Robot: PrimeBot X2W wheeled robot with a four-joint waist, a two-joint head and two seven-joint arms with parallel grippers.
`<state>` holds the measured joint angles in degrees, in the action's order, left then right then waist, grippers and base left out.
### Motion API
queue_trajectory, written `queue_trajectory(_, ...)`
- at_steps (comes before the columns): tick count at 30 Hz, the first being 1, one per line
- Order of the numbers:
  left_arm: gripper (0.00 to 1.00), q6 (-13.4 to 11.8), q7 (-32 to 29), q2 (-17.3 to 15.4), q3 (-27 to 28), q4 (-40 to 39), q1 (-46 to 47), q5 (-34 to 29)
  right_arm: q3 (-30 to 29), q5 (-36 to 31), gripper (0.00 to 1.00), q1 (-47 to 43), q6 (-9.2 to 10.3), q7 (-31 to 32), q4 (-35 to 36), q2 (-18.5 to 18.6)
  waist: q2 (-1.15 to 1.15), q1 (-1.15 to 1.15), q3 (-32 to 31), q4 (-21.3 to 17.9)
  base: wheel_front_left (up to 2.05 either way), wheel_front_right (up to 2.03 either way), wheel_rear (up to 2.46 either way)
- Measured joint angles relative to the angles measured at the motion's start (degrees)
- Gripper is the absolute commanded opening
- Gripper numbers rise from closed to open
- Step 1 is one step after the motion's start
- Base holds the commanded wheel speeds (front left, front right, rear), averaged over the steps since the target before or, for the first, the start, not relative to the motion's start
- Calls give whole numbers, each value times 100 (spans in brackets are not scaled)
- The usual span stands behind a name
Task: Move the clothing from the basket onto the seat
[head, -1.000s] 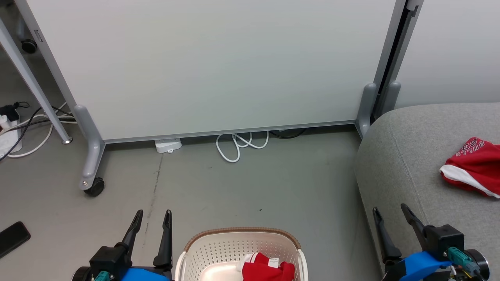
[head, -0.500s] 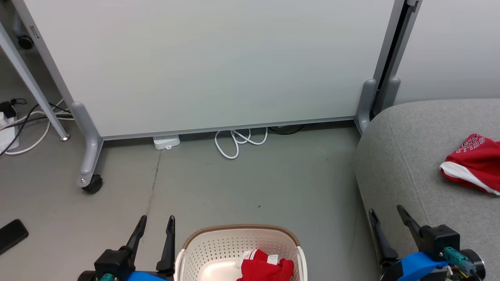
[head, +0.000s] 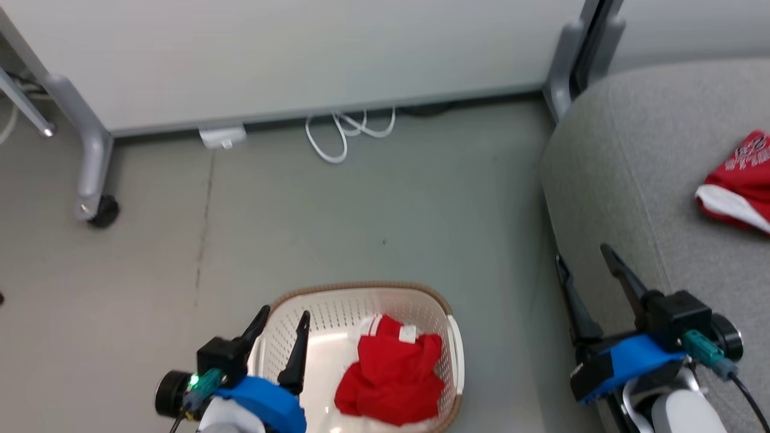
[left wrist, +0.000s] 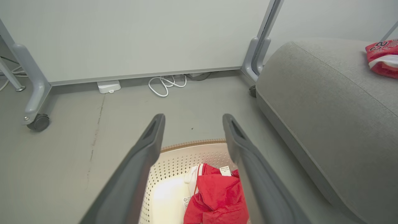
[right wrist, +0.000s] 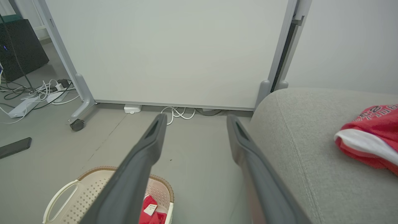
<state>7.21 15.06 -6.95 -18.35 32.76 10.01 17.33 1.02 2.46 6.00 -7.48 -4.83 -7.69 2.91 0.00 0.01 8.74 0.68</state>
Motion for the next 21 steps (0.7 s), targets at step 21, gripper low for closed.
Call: queue_trajectory(21,100,16,-30,185,-1290,2705,2720,951,325,-214,100,1188,0,-204,715,1,0,1,3131,-653,0,0,0)
